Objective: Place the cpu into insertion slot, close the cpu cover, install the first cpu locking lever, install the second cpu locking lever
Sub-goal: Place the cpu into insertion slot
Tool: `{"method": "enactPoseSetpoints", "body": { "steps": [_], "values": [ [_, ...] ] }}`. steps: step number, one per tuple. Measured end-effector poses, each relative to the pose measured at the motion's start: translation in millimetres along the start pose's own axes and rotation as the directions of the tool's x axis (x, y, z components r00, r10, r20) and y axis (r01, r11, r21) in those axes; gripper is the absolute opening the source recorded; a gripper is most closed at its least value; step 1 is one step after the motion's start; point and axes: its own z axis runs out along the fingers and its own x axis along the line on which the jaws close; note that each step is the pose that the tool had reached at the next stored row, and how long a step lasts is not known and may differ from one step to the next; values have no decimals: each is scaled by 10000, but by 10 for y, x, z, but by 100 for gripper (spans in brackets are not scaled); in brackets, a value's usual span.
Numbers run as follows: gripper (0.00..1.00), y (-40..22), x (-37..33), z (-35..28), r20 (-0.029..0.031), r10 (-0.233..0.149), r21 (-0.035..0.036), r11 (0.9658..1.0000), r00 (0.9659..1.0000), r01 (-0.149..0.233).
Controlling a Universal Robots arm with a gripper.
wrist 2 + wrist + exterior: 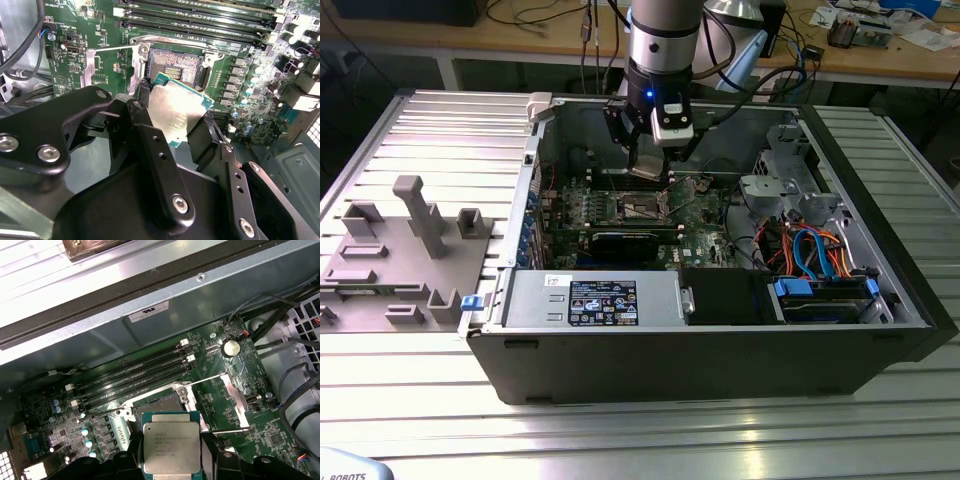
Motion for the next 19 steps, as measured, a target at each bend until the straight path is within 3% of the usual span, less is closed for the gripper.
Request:
{"method": "enactPoseSetpoints", "body": {
  "steps": [19],
  "values": [
    [55,0,0,2,19,218,-4,9998,9998,-218]
  ]
}}
